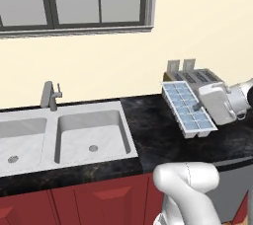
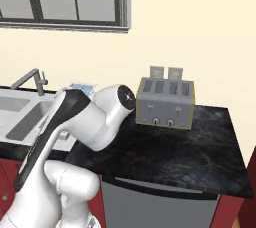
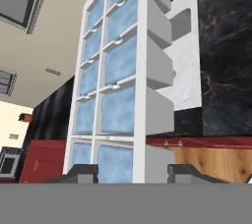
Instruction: The ice cube tray has been filled with water. Take the tray and place it in the freezer to make ice. Close the freezer door after placing the tray.
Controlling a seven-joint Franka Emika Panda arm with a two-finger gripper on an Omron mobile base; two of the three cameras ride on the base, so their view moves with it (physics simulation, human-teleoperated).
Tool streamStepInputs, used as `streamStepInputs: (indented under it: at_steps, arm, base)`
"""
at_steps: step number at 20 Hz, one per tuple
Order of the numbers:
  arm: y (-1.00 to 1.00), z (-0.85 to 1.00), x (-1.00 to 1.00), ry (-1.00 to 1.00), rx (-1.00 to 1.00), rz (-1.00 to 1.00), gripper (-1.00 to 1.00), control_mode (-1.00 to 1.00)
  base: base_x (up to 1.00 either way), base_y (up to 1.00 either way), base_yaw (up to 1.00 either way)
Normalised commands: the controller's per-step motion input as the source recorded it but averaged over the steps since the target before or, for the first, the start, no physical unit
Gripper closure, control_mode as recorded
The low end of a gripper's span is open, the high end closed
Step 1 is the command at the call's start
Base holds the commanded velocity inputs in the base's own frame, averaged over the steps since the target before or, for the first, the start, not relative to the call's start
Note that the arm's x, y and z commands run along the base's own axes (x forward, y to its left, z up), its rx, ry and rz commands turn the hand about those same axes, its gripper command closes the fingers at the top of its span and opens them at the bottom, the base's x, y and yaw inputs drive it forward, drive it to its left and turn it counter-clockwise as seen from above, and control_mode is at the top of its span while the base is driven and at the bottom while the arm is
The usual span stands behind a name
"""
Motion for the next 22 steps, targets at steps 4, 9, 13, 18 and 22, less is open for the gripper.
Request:
streamStepInputs:
  at_steps: [4, 9, 13, 18, 22]
  arm:
    - [0.0, 0.0, 0.63, -0.02, 0.0, -0.05, 1.0, -1.0]
    - [0.0, 0.0, 0.69, 0.0, 0.0, 0.0, 1.0, -1.0]
    - [0.0, 0.0, 0.16, 0.0, 0.0, 0.0, 1.0, -1.0]
    - [0.0, 0.0, 0.0, 0.0, 0.0, 0.0, 1.0, -1.0]
    - [0.0, 0.0, 0.02, 0.0, 0.0, 0.0, 1.0, -1.0]
  base:
    - [0.0, 0.0, 0.0]
    - [0.0, 0.0, 0.0]
    - [0.0, 0.0, 0.0]
    - [0.0, 0.0, 0.0]
    - [0.0, 0.0, 0.0]
